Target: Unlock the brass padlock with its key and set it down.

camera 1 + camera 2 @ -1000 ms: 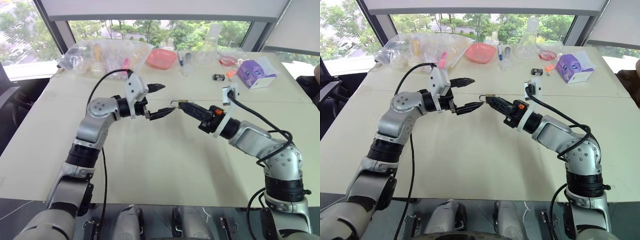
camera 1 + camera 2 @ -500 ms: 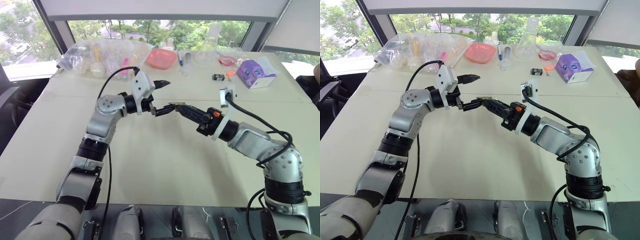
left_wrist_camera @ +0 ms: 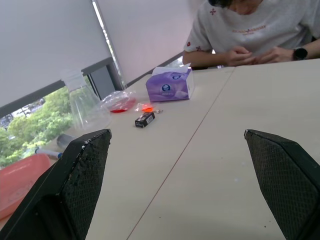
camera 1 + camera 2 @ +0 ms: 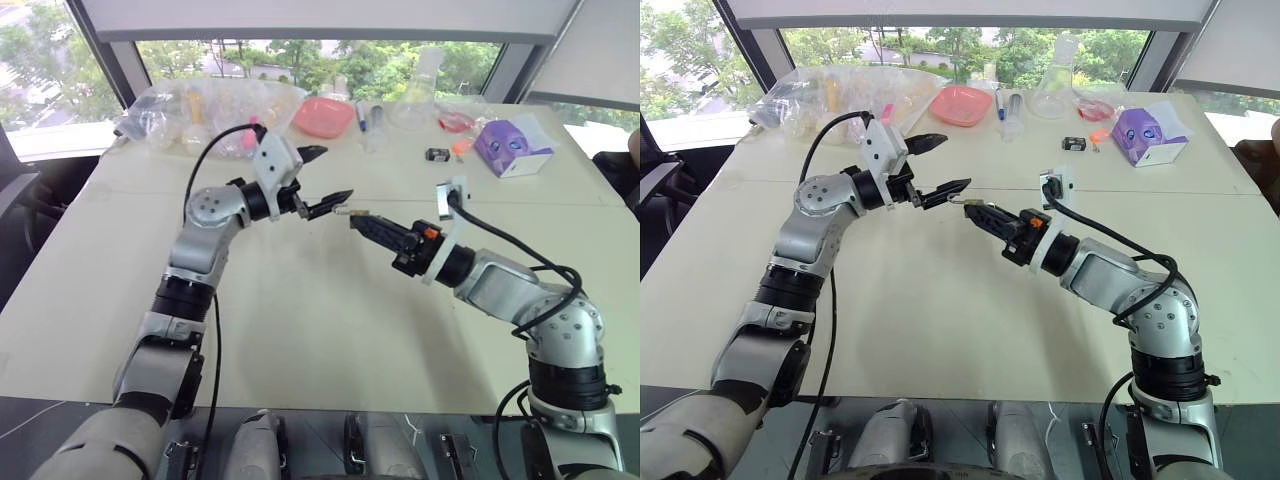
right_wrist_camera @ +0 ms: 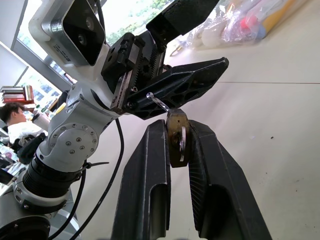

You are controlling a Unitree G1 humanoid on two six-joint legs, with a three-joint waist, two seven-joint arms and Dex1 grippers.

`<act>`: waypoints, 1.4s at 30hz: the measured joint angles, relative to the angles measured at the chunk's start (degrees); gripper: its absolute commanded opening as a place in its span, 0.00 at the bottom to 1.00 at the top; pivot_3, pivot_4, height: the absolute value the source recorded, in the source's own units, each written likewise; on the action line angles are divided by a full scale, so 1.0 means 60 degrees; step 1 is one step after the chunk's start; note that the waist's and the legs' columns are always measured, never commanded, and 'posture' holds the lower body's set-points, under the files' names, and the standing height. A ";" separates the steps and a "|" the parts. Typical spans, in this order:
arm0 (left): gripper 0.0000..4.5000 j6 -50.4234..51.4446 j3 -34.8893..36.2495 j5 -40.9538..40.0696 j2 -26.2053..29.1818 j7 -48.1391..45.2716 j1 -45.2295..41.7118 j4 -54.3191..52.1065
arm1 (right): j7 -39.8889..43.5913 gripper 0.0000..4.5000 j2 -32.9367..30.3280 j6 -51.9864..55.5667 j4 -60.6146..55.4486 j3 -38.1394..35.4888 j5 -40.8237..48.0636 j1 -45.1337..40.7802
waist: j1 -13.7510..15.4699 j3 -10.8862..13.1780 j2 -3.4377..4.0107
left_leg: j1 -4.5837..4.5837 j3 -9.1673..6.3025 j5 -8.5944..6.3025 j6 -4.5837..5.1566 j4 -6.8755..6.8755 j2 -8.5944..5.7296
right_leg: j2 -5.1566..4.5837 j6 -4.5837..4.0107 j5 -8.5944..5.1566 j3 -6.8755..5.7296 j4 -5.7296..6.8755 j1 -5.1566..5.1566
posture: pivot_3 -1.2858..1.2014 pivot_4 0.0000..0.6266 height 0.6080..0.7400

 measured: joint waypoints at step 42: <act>1.00 0.7054 0.1762 -0.3654 0.2524 0.1357 0.5048 -0.6111 | 0.2027 0.95 -0.1971 0.1317 0.0796 -0.0509 -0.3898 0.1607 | -0.0056 0.0011 0.0017 | 0.0014 -0.0021 -0.0021 0.0033 -0.0015 0.0007 | -0.0001 -0.0001 -0.0001 0.0013 -0.0001 -0.0005 | 0.52 0.24 1.00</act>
